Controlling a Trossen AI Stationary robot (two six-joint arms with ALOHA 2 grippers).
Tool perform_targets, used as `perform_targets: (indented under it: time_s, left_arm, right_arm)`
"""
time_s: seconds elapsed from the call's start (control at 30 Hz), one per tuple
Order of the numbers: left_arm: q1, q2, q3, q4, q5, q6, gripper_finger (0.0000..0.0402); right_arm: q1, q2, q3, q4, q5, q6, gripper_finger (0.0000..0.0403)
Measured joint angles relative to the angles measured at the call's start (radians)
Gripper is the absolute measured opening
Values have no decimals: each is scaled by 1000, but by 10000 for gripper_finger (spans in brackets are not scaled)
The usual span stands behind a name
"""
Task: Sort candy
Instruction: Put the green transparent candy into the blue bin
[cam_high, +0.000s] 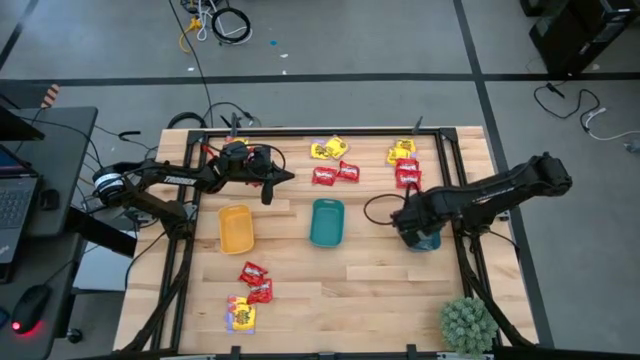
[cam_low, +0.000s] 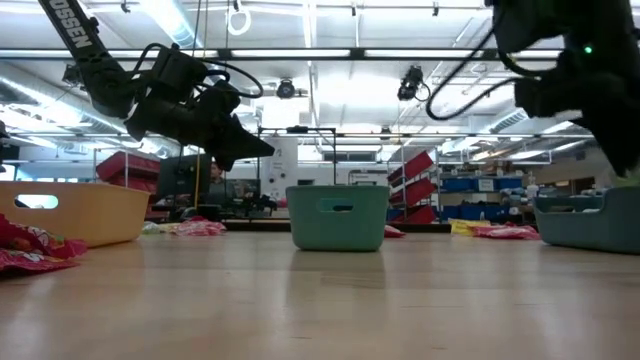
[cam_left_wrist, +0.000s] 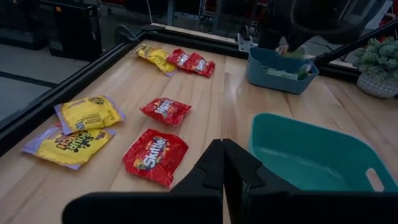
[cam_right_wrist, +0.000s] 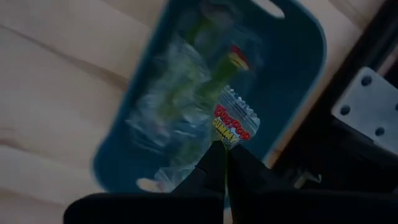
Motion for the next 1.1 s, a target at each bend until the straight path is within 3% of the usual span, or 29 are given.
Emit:
perform_targets:
  time_s: [0.2,0.4,0.53,0.63,0.77,0.97,1.1]
  left_arm:
    - [0,0,0,0,0,-7,0]
    - [0,0,6,-16,1,-29,0]
    - [0,-12,59,-142,2,-27,0]
    - [0,-27,122,-298,-1,-8,0]
    - [0,-67,230,-603,-85,44,0]
    - [0,-97,381,-1080,-328,103,0]
    - [4,-97,397,-1247,-408,76,0]
  right_arm:
    - [-4,0,-72,2,-10,6,18]
    - [-4,0,-88,2,-10,-20,87]
    - [-4,0,-88,1,-6,-41,149]
    - [1,-5,-84,1,3,-44,171]
    - [27,-9,-34,11,87,-72,135]
    - [25,-23,1,201,181,-234,13]
    - [-12,-23,-17,457,184,-399,23]
